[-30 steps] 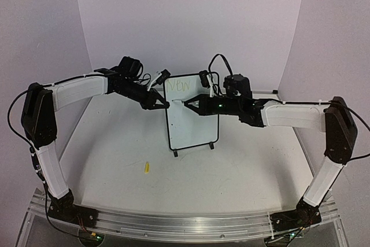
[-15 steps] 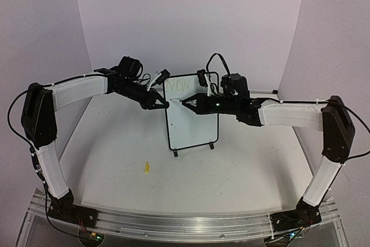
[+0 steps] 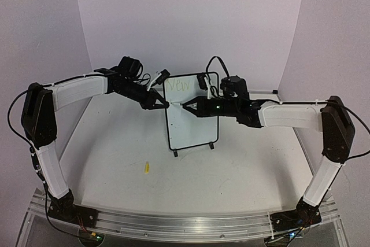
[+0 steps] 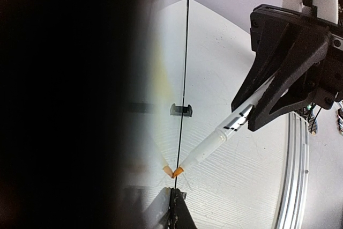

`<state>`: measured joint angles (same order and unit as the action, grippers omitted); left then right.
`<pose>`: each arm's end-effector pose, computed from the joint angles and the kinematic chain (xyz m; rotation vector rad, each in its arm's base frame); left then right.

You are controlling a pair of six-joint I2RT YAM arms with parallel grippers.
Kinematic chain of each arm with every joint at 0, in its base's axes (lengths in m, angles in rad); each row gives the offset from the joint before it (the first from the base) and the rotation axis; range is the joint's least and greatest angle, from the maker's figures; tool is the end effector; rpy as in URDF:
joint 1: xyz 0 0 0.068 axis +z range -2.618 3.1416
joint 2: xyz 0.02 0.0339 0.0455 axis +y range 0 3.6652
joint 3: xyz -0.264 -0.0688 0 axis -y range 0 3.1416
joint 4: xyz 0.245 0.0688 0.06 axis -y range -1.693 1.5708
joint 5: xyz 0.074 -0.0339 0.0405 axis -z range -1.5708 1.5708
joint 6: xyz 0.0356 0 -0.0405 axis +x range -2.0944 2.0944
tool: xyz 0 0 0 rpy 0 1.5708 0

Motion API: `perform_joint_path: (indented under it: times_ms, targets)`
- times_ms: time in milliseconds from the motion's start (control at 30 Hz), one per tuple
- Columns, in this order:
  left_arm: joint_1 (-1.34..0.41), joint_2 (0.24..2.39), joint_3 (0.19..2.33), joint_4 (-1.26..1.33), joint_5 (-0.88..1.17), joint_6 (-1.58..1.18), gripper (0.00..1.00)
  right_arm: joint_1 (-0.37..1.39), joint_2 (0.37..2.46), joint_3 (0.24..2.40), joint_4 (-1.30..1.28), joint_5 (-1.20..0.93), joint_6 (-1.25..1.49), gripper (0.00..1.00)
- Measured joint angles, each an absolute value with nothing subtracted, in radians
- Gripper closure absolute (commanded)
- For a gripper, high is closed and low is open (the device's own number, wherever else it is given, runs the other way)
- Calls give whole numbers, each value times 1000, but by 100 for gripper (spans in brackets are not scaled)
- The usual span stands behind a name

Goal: Write a sentence on the whiteboard

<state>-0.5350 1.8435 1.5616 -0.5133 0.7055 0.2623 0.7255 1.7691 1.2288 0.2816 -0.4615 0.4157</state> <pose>0.3443 -0.2309 0.2850 1.2099 1.9826 -0.9652 0.3002 0.2874 0.2707 -0.6492 1.8720 1.1962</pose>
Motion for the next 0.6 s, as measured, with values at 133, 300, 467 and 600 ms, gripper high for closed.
perform_joint_path:
  times_ms: [133, 300, 467, 600]
  targets:
    - [-535, 1843, 1562, -513, 705, 262, 100, 726, 1769, 1227, 275, -461, 414, 100]
    - [-535, 1843, 1562, -513, 705, 262, 100, 728, 1762, 1227, 262, -445, 411, 100]
    - [-535, 1843, 1562, -513, 705, 262, 100, 730, 1752, 1228, 254, -427, 408, 100]
    - [-535, 1843, 1562, -513, 705, 262, 100, 730, 1752, 1229, 252, -424, 408, 100]
